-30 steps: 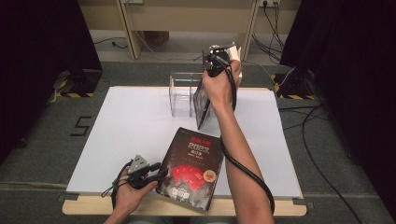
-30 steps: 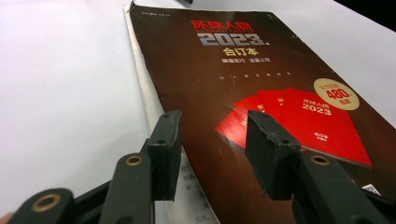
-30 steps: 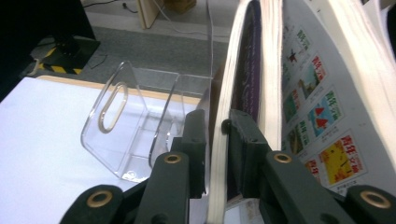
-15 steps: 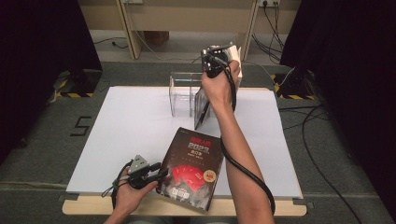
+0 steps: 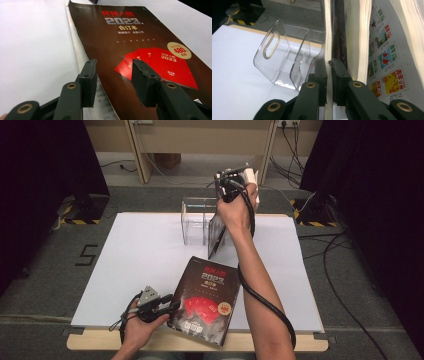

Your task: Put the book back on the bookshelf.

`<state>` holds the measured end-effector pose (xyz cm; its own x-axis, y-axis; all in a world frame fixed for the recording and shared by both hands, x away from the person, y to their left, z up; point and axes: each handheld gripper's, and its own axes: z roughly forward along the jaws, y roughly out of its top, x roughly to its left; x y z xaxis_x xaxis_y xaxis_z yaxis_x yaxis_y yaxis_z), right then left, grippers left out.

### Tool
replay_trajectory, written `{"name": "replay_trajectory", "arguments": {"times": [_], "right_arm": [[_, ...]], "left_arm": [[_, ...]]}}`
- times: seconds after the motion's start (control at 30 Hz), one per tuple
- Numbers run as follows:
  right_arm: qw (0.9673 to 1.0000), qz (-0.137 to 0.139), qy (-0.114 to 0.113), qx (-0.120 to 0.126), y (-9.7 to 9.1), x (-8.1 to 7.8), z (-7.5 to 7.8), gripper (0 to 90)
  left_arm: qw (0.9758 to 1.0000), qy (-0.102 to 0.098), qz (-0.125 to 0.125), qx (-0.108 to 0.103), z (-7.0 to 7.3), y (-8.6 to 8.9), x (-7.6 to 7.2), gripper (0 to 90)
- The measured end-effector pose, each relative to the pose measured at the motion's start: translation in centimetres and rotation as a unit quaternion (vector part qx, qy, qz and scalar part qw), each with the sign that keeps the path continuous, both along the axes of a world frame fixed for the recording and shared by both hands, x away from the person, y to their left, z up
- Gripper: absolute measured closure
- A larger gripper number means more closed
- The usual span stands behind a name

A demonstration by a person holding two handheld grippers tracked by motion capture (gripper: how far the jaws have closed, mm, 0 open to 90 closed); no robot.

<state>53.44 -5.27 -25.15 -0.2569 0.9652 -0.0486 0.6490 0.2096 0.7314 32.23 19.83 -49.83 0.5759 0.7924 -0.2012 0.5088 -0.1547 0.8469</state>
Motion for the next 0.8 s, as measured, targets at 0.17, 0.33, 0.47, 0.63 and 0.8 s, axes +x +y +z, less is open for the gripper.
{"name": "replay_trajectory", "arguments": {"times": [0.17, 0.33, 0.47, 0.63, 0.8], "right_arm": [[0.9999, 0.005, -0.006, 0.008, 0.0, 0.1, 0.1, 85.3], [0.999, 0.01, -0.034, 0.026, 0.0, 0.0, 0.5, 85.5], [0.9982, 0.007, -0.05, 0.032, 0.1, 0.1, 1.0, 85.6], [0.9968, -0.008, -0.075, 0.027, 0.4, 0.8, 0.8, 85.6], [0.9956, -0.024, -0.09, 0.015, 0.9, 1.6, 0.1, 85.6]], "left_arm": [[1.0, 0.001, -0.001, -0.001, 0.0, 0.1, 0.0, 55.1], [1.0, 0.001, -0.001, -0.002, 0.0, 0.1, 0.1, 55.2], [1.0, 0.0, -0.001, -0.002, 0.0, 0.0, 0.1, 55.2], [1.0, -0.001, -0.001, -0.002, 0.0, 0.1, 0.1, 55.2], [1.0, -0.003, -0.003, -0.003, 0.0, 0.1, 0.1, 55.2]]}}
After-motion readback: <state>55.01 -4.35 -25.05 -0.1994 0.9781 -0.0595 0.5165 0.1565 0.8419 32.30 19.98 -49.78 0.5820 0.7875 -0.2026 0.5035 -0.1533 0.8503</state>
